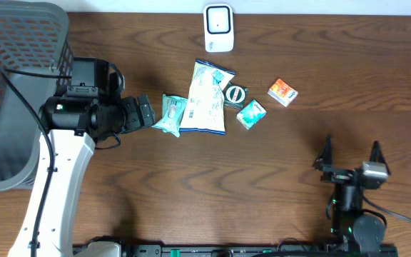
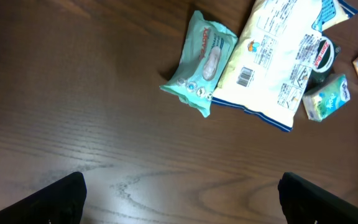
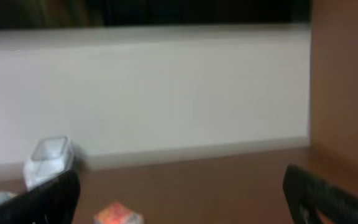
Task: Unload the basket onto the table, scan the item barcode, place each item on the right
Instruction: 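Reach the right gripper to the white snack bag and grasp it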
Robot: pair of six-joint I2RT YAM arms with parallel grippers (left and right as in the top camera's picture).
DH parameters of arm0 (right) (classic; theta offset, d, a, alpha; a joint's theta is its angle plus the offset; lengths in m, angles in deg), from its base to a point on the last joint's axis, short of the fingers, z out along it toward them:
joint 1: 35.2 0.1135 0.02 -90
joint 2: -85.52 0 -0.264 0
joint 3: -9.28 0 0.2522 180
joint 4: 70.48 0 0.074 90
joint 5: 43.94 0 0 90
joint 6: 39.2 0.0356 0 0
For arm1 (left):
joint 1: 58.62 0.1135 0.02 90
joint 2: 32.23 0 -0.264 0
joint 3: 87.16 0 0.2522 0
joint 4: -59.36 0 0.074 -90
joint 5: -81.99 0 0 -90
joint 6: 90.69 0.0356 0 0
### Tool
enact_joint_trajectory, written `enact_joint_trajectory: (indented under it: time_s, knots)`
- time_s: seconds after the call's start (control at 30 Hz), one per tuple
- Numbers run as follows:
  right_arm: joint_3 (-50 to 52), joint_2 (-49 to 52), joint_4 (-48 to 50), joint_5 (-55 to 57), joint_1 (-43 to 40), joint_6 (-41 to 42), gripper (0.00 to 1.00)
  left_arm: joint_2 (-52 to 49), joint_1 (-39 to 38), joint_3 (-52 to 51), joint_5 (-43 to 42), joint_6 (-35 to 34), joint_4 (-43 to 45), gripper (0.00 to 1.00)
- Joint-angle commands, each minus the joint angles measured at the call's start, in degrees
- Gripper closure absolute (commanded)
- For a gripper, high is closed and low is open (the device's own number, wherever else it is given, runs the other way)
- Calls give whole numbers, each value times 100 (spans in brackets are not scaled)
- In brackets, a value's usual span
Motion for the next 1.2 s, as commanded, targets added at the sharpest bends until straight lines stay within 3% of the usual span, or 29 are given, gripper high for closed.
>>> enact_joint_trajectory:
  time_s: [0.0,0.2,0.27,0.37,0.53,0.67,0.7,0.8,0.9,1.07,1.17]
  knots:
    - [2,-39,1281,-549,50,944,1,-17,31,20,96,55,-9,2]
    - [-35,177,4212,-494,50,1161,1,-17,31,20,96,55,-9,2]
    - [-358,511,4754,-149,50,1161,1,-17,31,20,96,55,-9,2]
    - [-1189,1259,4601,-243,50,1161,1,-17,31,20,96,55,-9,2]
    - [-3331,3866,4079,-1779,50,728,1,-17,31,20,96,55,-9,2]
    - [-5193,6321,2887,-4944,57,487,1,-17,31,20,96,55,-9,2]
    - [-5827,7222,2485,-6736,57,769,1,-17,31,20,96,55,-9,2]
    - [-6380,8341,2511,-8824,59,944,1,-17,31,20,96,55,-9,2]
    - [-6610,9359,2623,-9066,367,1917,1,-17,31,20,96,55,-9,2]
    - [-6607,9825,2780,-8865,708,1915,1,-17,31,20,96,55,-9,2]
    - [-6607,9825,2492,-7864,745,1888,1,-17,31,20,96,55,-9,2]
